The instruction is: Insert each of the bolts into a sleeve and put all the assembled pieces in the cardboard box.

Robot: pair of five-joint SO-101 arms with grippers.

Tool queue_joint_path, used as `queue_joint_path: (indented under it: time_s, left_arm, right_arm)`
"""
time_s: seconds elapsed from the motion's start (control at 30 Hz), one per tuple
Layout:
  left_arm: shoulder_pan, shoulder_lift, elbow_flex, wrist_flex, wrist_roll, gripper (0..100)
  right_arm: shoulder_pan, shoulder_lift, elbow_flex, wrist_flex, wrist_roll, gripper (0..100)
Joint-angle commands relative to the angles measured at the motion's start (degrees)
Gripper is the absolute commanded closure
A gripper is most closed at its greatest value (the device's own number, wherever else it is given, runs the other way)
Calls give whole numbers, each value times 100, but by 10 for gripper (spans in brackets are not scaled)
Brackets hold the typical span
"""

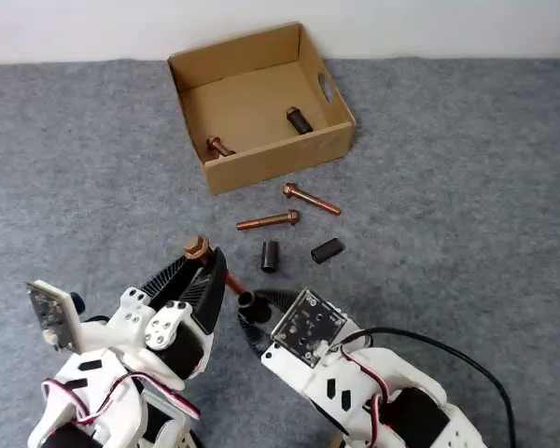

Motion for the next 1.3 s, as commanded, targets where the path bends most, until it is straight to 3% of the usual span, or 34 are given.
queue_joint_path:
  time_s: [0.0,0.77,0.9,1.1,1.27]
  left_arm:
    - [26,-62,-224,-185,185,995]
    - [220,-35,251,281,53,995]
    - [448,-44,462,360,-387,995]
    - [1459,-35,488,1275,-1020,995]
    - [1530,-26,488,1609,-1380,993]
  right_arm:
    - [-66,-13,-62,-180,70,991]
    - [-48,-66,-185,-251,316,991]
    - [-48,-66,-185,-251,316,991]
    - [-48,-75,-185,-251,334,991]
    - [-48,-75,-167,-251,334,991]
